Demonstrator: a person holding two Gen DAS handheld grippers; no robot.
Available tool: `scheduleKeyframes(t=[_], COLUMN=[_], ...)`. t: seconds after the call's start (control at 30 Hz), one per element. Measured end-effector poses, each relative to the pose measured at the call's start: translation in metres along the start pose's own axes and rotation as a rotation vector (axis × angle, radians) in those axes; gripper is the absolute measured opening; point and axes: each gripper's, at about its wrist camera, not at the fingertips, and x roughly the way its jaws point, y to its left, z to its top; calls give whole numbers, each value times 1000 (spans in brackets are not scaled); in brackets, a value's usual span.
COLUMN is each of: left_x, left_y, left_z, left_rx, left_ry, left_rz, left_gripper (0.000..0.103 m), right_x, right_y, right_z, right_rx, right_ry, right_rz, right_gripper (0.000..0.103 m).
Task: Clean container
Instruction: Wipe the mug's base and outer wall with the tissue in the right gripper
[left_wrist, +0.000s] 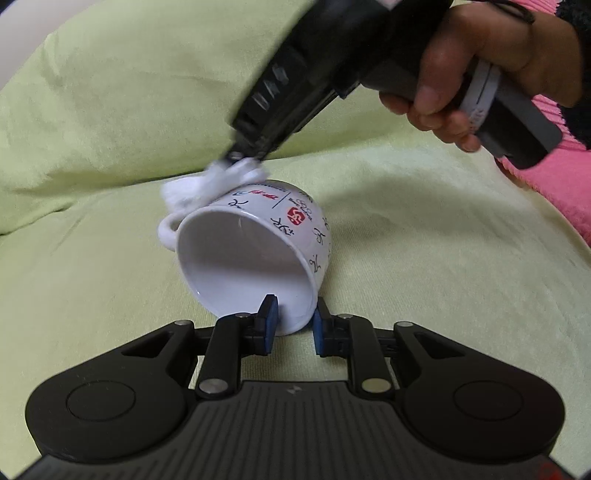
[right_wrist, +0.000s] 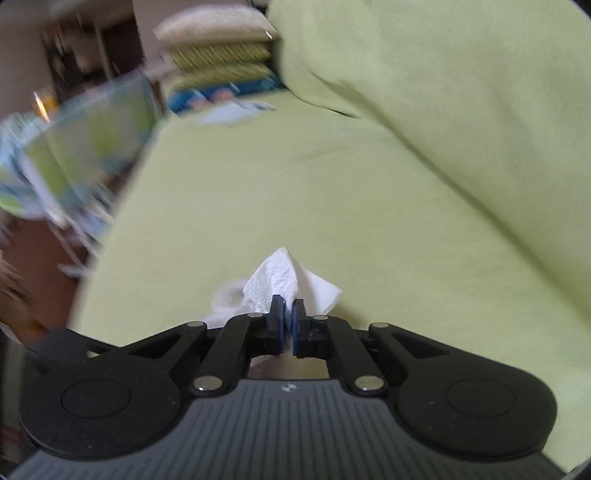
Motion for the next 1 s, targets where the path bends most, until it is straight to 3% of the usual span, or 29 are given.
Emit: scheduleKeyframes(t=[0.07,0.2,0.3,0.63,0.83,0.97,1.0], left_x=[1,-2,0,2,3,4,4], left_y=[1,-3,-4,-4,-6,-7,-7], left_z=[-1,-2,0,0,-1,-1,-1], left_rx=[-7,-15,-12,-31,-36,-46,-47], left_ry=[2,4,11,20,23,26,26], left_rz=[-1,-3,5,6,7,7,7], left_gripper=[23,24,24,27,28,29,29], right_x=[-6,-37,-29,8,1,0,-6], right_y=[-2,7,25,23,-5,-19,-22], right_z=[-4,-13,-9,8,-4,-19,-27], right_rx=[-7,31,-6,-10,49,69,96], right_ry=[-9,-145,-94,-29,-36,18,-3], right_rz=[-53,151,238,156,97,9,-6], right_gripper=[3,3,3,2,2,3,3])
